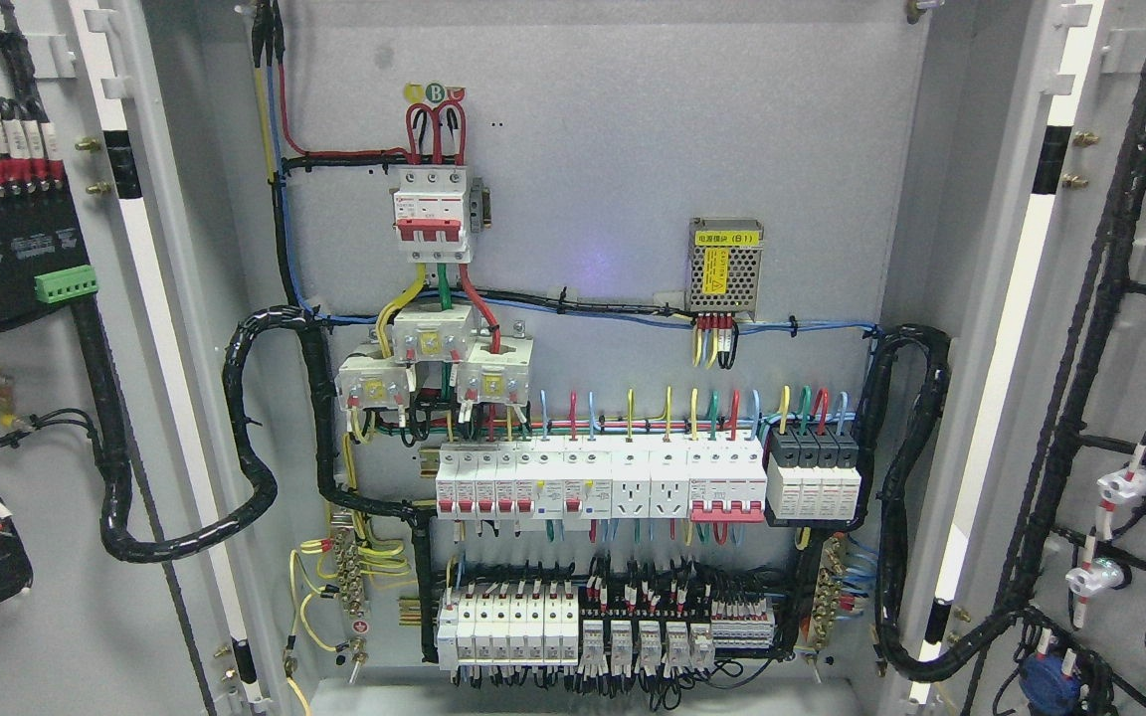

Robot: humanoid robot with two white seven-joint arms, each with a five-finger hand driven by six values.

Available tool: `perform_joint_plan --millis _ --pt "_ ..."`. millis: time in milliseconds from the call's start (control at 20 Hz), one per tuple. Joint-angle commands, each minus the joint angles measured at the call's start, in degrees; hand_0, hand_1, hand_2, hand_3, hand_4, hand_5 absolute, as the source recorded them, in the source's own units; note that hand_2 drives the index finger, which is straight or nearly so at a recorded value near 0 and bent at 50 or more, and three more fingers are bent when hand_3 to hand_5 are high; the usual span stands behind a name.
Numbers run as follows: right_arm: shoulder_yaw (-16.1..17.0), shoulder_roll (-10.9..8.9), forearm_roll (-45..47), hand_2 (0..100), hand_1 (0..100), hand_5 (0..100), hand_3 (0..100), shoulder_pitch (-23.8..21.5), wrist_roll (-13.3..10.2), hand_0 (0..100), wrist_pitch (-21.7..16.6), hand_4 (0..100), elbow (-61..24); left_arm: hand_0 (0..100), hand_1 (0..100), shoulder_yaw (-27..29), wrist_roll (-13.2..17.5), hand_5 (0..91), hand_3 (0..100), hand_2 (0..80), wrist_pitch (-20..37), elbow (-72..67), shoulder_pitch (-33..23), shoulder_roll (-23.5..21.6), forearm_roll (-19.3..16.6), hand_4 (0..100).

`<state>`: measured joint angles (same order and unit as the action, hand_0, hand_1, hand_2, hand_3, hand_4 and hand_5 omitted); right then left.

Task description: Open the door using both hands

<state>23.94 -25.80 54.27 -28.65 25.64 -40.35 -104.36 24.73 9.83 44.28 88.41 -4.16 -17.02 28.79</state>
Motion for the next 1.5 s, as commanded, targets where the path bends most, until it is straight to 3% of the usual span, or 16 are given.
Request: perform_joint_plan --millis 0,451,852,1052,1253,1453 --pt "2.1 1.90 0.1 0 39 0 0 -0.2 0.0 12 0.0 0 1.5 12 39 1.2 0.0 0.0 0 0.0 38.3 -11.0 4.2 -3.2 0.0 0" --pt "-1.2 0.93 0.3 0 39 0 0 -2.1 0.2 12 -0.9 0 -1.9 12 39 0.7 0.1 0.0 0 0.0 38.3 -23.8 12.3 -6.5 -0.2 0" --pt "-5.2 -0.30 0.4 0 39 0 0 -2.8 0.5 12 -4.1 0 -4.8 12 39 0.7 0.2 0.0 0 0.0 38.3 -26.1 13.9 -6.5 -0.5 0" --pt "-9.3 -1.88 0.3 0 39 0 0 -3.5 0.6 12 -4.3 0 -6.7 12 39 0.3 0.2 0.0 0 0.0 38.3 -25.7 14.0 -6.4 -0.3 0" --pt "-14.8 -4.95 0.0 0 39 0 0 -2.9 0.6 12 -4.5 0 -6.2 12 39 -0.6 0.1 0.0 0 0.0 38.3 -25.3 14.1 -6.4 -0.3 0" --pt "-21.6 -5.14 -1.3 0 39 0 0 -0.5 0.5 12 -4.5 0 -4.2 12 39 -2.0 0.1 0.0 0 0.0 38.3 -25.0 15.1 -6.0 -0.2 0"
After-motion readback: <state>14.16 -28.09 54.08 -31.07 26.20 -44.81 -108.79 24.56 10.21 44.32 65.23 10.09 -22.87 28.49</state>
